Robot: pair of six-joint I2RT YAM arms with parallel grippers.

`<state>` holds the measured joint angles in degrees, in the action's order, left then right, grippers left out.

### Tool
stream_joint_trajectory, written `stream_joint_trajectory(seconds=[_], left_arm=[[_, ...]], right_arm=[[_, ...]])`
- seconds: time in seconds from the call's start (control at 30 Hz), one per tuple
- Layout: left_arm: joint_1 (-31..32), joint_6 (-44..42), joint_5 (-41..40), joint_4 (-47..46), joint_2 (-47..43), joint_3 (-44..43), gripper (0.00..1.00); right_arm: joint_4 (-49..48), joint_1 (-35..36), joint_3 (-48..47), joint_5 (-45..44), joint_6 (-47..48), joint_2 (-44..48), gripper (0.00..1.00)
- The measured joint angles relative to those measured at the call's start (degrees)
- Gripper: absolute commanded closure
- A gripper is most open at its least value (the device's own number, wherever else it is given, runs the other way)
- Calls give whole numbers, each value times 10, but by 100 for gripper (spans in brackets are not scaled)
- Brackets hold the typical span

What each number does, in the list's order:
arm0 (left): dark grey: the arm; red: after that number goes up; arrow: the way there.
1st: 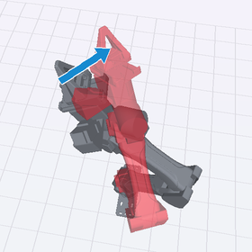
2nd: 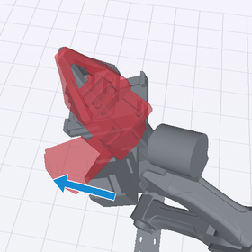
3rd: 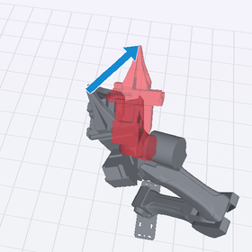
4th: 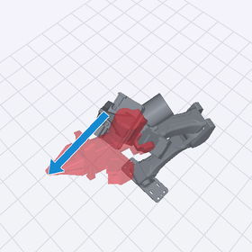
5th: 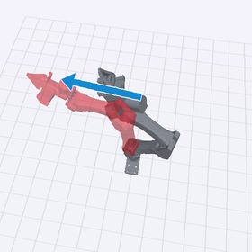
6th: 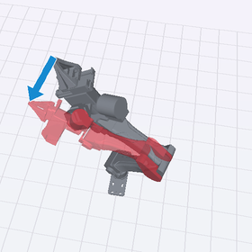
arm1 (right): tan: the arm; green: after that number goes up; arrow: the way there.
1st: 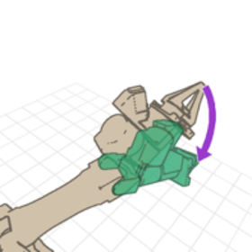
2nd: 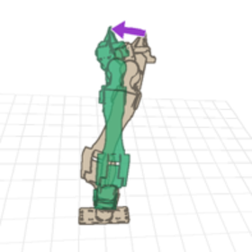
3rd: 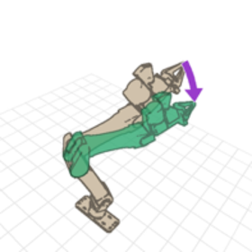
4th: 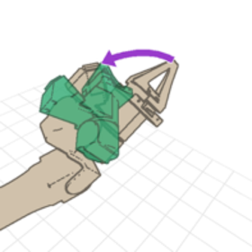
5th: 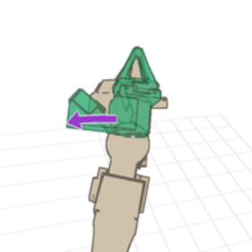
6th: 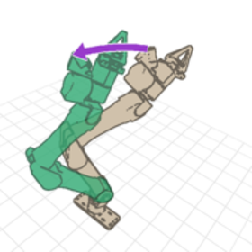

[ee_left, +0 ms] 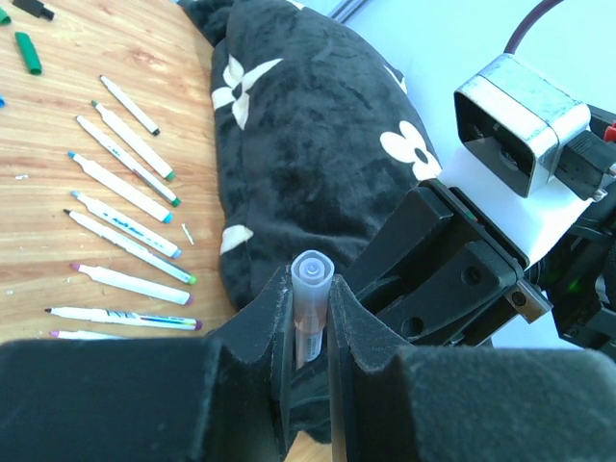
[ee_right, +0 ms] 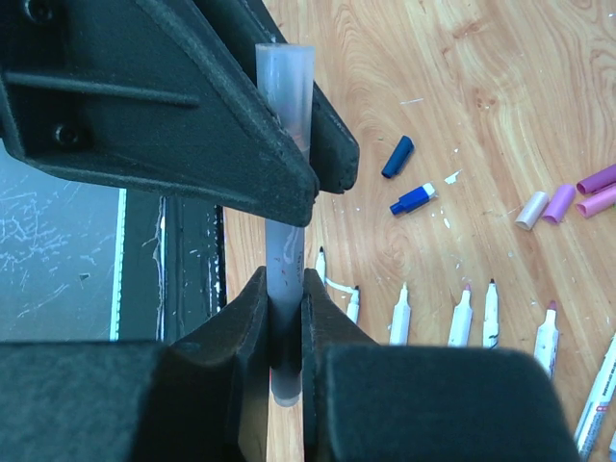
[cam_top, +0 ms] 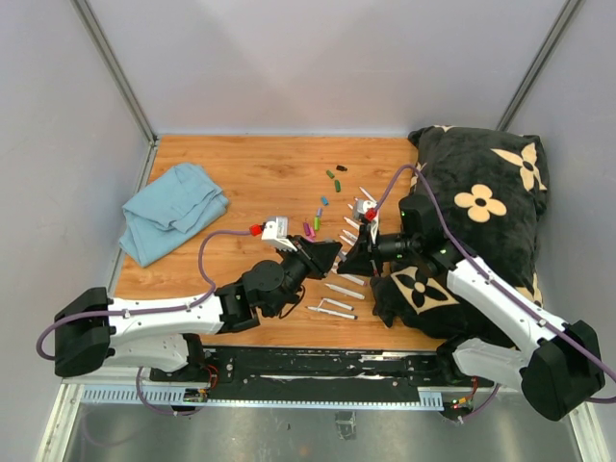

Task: Open the pen caps
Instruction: Open the pen cap from the pen.

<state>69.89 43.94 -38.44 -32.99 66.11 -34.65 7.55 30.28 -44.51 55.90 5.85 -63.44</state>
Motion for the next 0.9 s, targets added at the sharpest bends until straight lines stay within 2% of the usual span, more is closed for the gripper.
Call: stream_joint_trajectory(seconds=[0.1,0.33,0.53,0.73,0.9], left_arm=[[-18,-1,24,1,-3,0,100],[-136,-5,177,38,-28,-26,100],[-242,-33,104,33,-82,-80,100],[-258,-34,78,37,-144,-59,100],[-262,-16,78,115,-191,-2,100]], right_arm=[[-7,0,0,-2,-1,-2,100],[-72,0,-30,-35,-6,-32,99],[-22,5,-17,-11,-7,-34,99],[-8,26,-17,-9,-3,-46,99],[-3,101,-7,-33,8,-74,99]])
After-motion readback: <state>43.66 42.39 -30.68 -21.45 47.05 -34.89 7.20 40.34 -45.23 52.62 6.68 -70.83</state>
